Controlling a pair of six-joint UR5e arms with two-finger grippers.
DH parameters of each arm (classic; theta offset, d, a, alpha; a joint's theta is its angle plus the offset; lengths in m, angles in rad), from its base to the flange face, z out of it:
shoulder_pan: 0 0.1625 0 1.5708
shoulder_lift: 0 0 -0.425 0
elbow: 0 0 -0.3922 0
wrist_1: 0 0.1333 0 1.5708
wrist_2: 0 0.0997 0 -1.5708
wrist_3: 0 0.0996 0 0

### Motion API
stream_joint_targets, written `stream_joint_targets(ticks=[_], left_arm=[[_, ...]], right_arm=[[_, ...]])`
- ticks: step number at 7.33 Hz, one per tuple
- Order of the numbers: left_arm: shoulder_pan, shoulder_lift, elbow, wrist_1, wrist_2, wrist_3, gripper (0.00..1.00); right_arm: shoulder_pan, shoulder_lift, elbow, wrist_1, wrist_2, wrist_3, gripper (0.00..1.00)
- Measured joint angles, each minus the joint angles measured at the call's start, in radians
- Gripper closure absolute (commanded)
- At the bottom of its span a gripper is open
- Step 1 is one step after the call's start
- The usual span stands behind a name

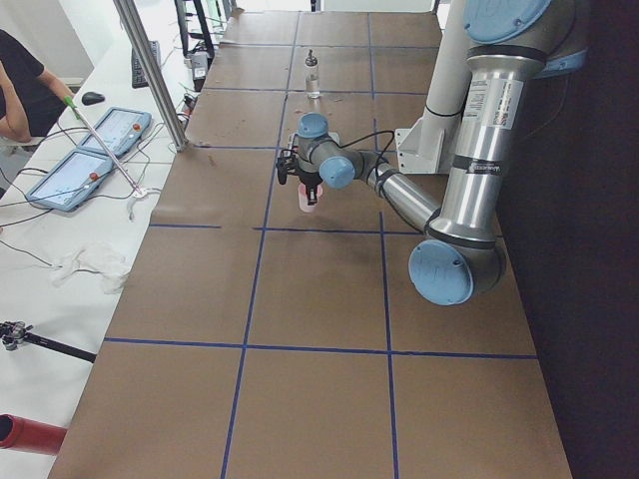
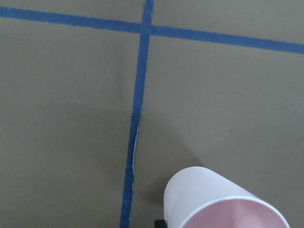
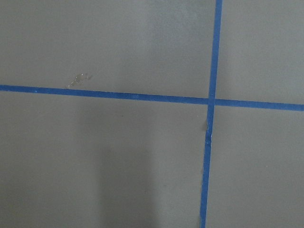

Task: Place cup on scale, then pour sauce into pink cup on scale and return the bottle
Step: 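Lift the pink cup with the left gripper toward the scale, then lower the pink cup onto the scale and open the left gripper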

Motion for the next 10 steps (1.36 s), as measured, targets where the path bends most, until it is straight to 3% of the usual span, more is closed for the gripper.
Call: stream_joint_targets(ticks=[2, 4, 7, 10], left_arm=[[-0.03, -0.16, -0.055, 0.241, -0.011, -0.002, 1.0], [-0.033, -0.341, -0.002, 0.339, -0.095, -0.099, 1.0], [0.026, -0.63, 0.262, 0.315, -0.132, -0.4, 1.0], [0.123, -0.688, 0.393, 0.251, -0.066, -0.49, 1.0]], right_arm=[[0.0, 0.001, 0.004, -0.001, 0.001, 0.001, 0.0], [0.0, 0.001, 0.011, 0.0, 0.003, 0.002, 0.0], [0.0, 0.002, 0.016, 0.0, 0.024, 0.005, 0.0], [0.0, 0.002, 0.035, 0.001, 0.027, 0.036, 0.0]])
